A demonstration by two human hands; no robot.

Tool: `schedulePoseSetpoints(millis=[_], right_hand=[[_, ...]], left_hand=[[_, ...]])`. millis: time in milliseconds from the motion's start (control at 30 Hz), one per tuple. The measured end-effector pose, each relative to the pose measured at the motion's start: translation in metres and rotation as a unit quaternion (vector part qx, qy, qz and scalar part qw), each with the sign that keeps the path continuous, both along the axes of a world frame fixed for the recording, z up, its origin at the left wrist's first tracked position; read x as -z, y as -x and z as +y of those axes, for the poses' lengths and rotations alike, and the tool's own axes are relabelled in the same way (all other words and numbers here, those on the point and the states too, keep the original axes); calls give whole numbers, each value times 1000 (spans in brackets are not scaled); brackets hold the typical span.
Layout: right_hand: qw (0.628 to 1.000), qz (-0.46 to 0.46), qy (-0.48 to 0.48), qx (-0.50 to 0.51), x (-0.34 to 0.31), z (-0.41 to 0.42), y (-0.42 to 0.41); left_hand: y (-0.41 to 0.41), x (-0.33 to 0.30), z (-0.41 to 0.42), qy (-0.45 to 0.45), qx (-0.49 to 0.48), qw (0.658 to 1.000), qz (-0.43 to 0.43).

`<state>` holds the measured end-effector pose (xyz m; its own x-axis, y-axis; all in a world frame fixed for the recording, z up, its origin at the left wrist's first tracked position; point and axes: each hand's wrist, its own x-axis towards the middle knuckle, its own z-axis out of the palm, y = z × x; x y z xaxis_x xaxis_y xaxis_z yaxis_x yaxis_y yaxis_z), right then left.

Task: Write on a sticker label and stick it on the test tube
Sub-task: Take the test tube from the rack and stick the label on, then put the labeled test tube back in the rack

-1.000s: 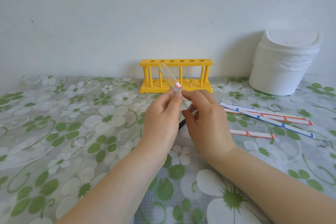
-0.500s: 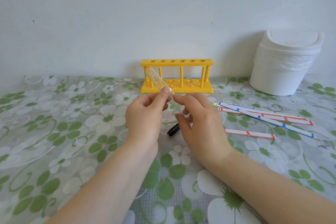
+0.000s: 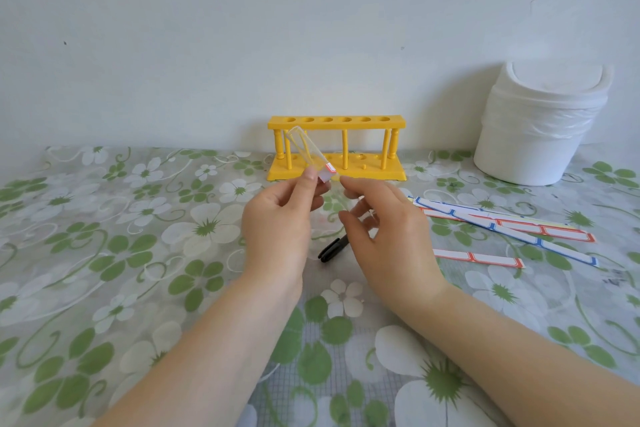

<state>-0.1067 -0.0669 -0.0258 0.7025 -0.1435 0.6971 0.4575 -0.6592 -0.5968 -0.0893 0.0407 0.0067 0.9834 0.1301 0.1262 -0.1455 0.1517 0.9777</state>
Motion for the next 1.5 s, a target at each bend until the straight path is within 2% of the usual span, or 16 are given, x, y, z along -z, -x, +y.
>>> schedulePoseSetpoints(millis=[333, 467, 667, 867, 1233, 1500], right_hand=[[999, 17, -25, 21, -1, 0, -4], [996, 43, -78, 13, -3, -1, -3], [986, 72, -149, 10, -7, -4, -6], [981, 94, -168, 14, -8, -8, -8], [954, 126, -267, -52, -22, -8, -1], [951, 113, -282, -58, -33, -10, -6]], left_hand=[[1, 1, -3, -23, 17, 997, -68], [2, 2, -4, -28, 27, 996, -83], [-3, 4, -3, -26, 9, 997, -73], [-8, 8, 0, -19, -5, 998, -64], [-12, 11, 3, -38, -20, 997, -62], [-13, 3, -5, -70, -6, 996, -56]])
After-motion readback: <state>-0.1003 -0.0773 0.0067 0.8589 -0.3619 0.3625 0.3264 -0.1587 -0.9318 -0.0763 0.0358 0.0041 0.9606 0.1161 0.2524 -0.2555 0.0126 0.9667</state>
